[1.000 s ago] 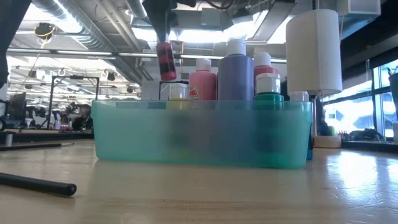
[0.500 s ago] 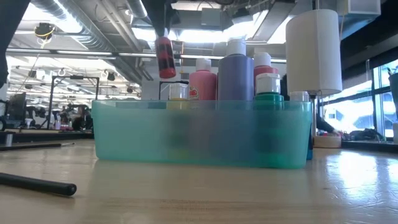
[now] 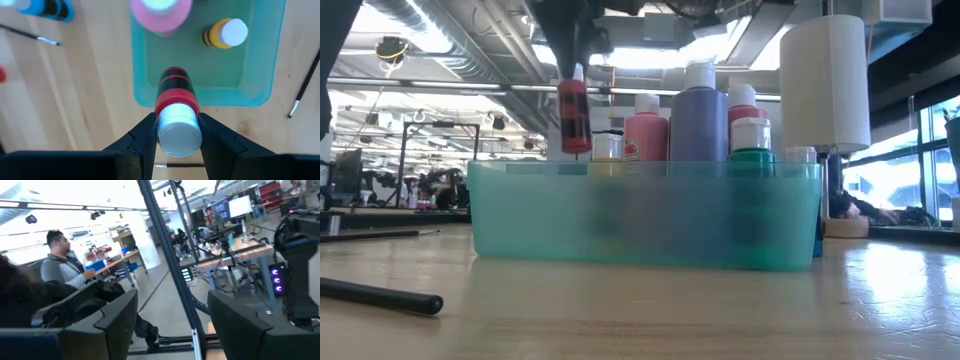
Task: Pick & Place Paint Supplies
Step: Put the small red paint bottle into the light green bin
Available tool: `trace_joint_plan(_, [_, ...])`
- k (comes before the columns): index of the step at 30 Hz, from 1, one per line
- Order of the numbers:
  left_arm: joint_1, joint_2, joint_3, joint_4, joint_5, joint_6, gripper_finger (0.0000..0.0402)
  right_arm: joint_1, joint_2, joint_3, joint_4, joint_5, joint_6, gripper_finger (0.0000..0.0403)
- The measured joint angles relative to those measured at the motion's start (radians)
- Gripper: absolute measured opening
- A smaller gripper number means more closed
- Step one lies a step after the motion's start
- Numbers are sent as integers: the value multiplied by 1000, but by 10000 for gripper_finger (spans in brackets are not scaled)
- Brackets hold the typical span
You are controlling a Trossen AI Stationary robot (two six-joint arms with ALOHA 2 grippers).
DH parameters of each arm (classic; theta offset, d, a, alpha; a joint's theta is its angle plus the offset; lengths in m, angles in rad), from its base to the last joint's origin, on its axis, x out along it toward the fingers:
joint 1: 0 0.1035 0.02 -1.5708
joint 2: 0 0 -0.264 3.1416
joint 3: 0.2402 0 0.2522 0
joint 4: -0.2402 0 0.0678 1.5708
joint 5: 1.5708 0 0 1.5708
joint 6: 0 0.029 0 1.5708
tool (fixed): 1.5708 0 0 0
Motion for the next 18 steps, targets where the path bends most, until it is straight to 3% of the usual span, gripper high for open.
trace_joint_plan(6, [-17, -1, -67, 38, 0, -10, 120, 24, 1, 0, 4, 83, 8, 245])
trace_joint_plan(18, [11, -2, -179, 161, -8, -33, 118, 37, 9, 0, 12, 80, 8, 245])
